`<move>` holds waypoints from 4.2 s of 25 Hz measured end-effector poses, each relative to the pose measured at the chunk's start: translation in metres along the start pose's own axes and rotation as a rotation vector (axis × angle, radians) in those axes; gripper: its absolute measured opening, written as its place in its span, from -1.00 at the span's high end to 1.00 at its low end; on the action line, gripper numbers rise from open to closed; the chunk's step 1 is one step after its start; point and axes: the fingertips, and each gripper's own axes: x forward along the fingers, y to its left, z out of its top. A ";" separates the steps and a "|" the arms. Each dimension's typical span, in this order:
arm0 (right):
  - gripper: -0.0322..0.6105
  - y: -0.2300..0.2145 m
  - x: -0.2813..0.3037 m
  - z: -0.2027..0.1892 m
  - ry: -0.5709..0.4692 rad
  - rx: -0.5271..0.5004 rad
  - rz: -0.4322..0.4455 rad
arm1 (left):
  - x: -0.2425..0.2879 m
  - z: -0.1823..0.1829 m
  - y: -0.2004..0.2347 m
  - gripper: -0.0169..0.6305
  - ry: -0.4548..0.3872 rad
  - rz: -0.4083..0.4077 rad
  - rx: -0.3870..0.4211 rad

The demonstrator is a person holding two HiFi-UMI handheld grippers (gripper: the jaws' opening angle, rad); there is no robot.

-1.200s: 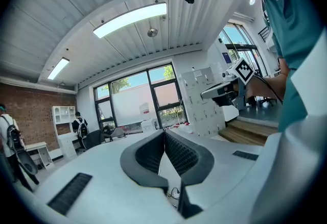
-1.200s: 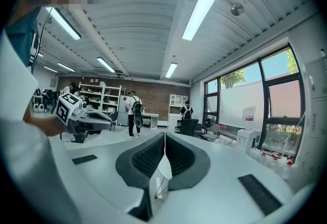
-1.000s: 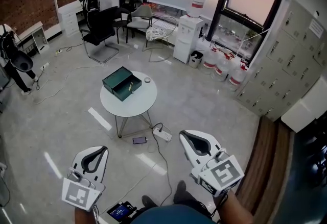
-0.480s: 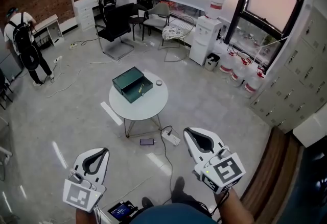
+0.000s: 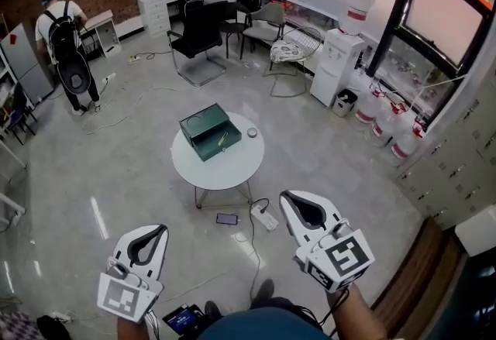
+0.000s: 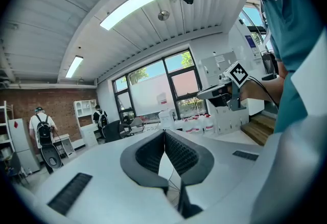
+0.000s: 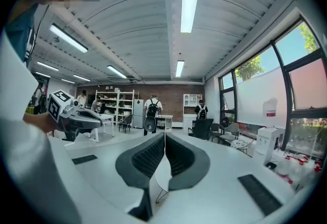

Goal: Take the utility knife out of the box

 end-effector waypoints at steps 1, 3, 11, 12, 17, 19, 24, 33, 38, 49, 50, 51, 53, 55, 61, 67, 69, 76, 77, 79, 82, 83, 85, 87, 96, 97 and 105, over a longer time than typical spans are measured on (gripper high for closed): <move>0.78 -0.010 0.000 0.000 -0.002 0.001 0.011 | 0.008 0.003 -0.004 0.89 0.004 0.010 -0.001; 0.78 -0.031 -0.002 -0.002 -0.006 0.004 0.031 | 0.025 0.009 -0.014 0.89 0.014 0.028 0.000; 0.78 -0.115 -0.030 -0.011 -0.023 0.029 0.062 | 0.093 0.036 -0.069 0.89 0.045 0.045 0.027; 0.78 -0.123 -0.032 -0.012 -0.023 0.034 0.059 | 0.099 0.039 -0.072 0.89 0.049 0.042 0.028; 0.78 -0.157 -0.048 -0.014 -0.031 0.056 0.012 | 0.131 0.048 -0.081 0.89 0.055 0.003 0.043; 0.78 -0.179 -0.059 -0.022 -0.034 0.067 -0.022 | 0.154 0.051 -0.092 0.89 0.054 -0.024 0.053; 0.78 -0.233 -0.084 -0.040 -0.015 0.087 -0.099 | 0.220 0.062 -0.122 0.89 0.035 -0.122 0.089; 0.78 -0.272 -0.054 -0.040 0.031 0.084 -0.242 | 0.301 0.064 -0.085 0.89 -0.020 -0.268 0.078; 0.78 -0.280 -0.012 -0.035 0.046 0.090 -0.283 | 0.329 0.061 -0.044 0.89 -0.028 -0.313 0.074; 0.78 -0.287 0.110 -0.021 0.077 0.084 -0.351 | 0.388 0.036 0.080 0.89 -0.047 -0.375 0.064; 0.78 -0.288 0.121 -0.018 0.080 0.082 -0.360 | 0.393 0.034 0.092 0.89 -0.051 -0.383 0.064; 0.78 -0.288 0.133 -0.015 0.082 0.080 -0.369 | 0.398 0.032 0.104 0.89 -0.053 -0.391 0.062; 0.78 -0.288 0.155 -0.010 0.087 0.076 -0.386 | 0.408 0.029 0.126 0.89 -0.059 -0.406 0.055; 0.78 -0.288 0.176 -0.005 0.092 0.069 -0.405 | 0.417 0.026 0.148 0.89 -0.070 -0.420 0.047; 0.78 -0.283 0.242 0.005 0.117 0.048 -0.402 | 0.437 0.010 0.213 0.89 -0.086 -0.421 0.037; 0.78 -0.306 0.310 0.010 0.114 0.029 -0.309 | 0.454 -0.006 0.261 0.89 -0.051 -0.326 -0.003; 0.78 -0.316 0.333 0.008 0.106 0.023 -0.248 | 0.463 -0.011 0.270 0.89 -0.035 -0.283 -0.001; 0.78 -0.370 0.384 0.005 0.081 0.012 -0.060 | 0.491 -0.015 0.278 0.89 0.038 -0.104 -0.023; 0.78 -0.379 0.389 0.004 0.078 0.011 -0.035 | 0.498 -0.014 0.275 0.89 0.045 -0.084 -0.022; 0.78 -0.397 0.396 0.000 0.078 0.011 0.010 | 0.512 -0.011 0.268 0.89 0.052 -0.051 -0.023; 0.78 -0.422 0.402 -0.003 0.079 0.013 0.064 | 0.531 -0.007 0.257 0.89 0.076 -0.006 -0.033; 0.78 -0.430 0.403 -0.004 0.078 0.014 0.079 | 0.537 -0.006 0.254 0.89 0.085 0.006 -0.035; 0.78 -0.445 0.406 -0.006 0.076 0.017 0.105 | 0.550 -0.005 0.248 0.89 0.101 0.026 -0.035; 0.78 -0.459 0.407 -0.011 0.078 0.021 0.127 | 0.562 -0.006 0.244 0.89 0.119 0.043 -0.034; 0.78 -0.498 0.416 -0.058 0.098 0.059 0.189 | 0.602 -0.043 0.228 0.89 0.229 0.065 -0.011; 0.78 -0.499 0.419 -0.063 0.105 0.061 0.191 | 0.605 -0.047 0.229 0.89 0.242 0.057 -0.008; 0.78 -0.514 0.436 -0.094 0.139 0.098 0.104 | 0.634 -0.113 0.245 0.88 0.352 -0.063 -0.012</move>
